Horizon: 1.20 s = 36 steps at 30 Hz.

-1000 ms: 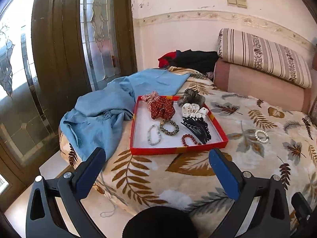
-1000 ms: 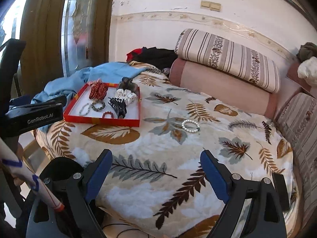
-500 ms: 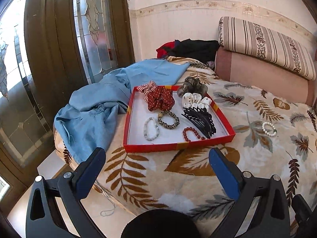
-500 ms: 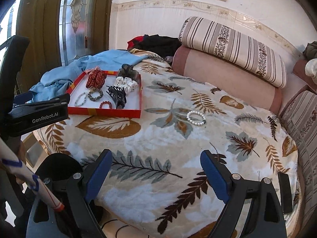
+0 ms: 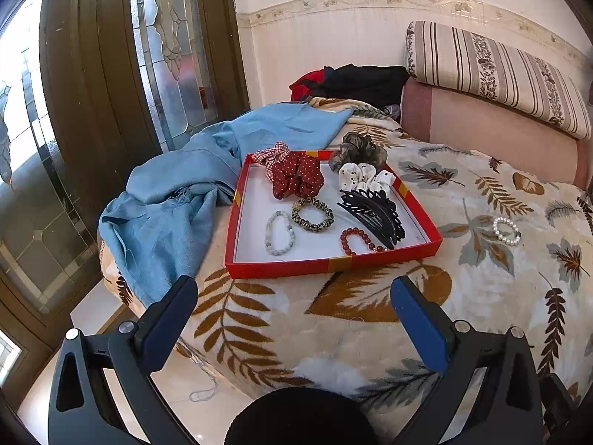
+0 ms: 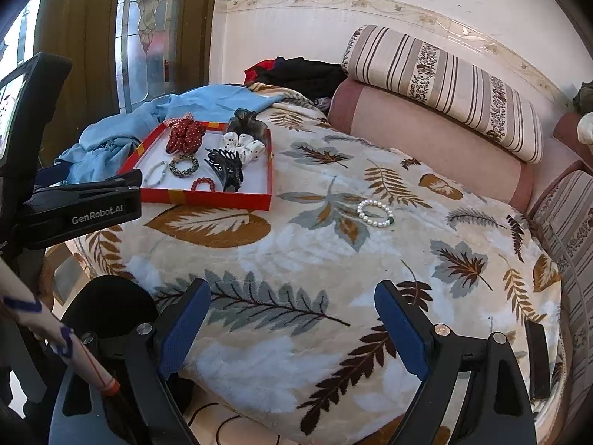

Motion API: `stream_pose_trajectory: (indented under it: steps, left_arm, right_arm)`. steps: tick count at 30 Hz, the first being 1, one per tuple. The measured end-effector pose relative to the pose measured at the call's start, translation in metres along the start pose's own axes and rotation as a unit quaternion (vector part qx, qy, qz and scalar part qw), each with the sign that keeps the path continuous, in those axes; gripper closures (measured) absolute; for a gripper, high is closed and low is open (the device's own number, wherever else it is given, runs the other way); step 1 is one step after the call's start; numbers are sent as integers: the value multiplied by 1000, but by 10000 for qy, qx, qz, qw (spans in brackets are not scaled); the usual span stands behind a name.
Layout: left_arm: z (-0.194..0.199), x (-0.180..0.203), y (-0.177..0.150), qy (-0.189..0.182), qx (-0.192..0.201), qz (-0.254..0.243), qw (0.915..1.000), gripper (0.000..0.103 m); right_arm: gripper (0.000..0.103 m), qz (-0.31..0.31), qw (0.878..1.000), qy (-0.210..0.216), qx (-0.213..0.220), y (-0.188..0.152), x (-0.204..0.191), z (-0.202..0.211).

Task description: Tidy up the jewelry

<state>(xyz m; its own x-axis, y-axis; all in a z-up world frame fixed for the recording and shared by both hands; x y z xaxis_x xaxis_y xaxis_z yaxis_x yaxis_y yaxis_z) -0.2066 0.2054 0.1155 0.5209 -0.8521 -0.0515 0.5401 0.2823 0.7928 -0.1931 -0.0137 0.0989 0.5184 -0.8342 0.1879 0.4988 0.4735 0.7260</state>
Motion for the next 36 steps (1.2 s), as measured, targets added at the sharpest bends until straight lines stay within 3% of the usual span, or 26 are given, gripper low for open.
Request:
stream_pose_trajectory:
  steps: [36]
  left_arm:
    - [2, 8, -5, -72, -53, -153, 9998, 0]
  right_arm:
    - [10, -148, 9999, 13, -80, -9, 3, -1]
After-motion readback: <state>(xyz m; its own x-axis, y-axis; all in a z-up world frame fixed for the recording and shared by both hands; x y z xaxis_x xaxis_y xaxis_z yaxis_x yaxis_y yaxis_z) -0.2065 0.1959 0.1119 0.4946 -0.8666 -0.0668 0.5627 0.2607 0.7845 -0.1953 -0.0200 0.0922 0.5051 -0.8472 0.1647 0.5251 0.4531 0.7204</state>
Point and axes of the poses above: each gripper's, at about its wrist camera, not at the fingertips, and z roughly against the way its jaws point, x to its right, y to its top, the point moved 2 cm from there along -z, roughly the way its jaws point, and after that the axes turned 4 degrees about z, right-handed, at the moved point
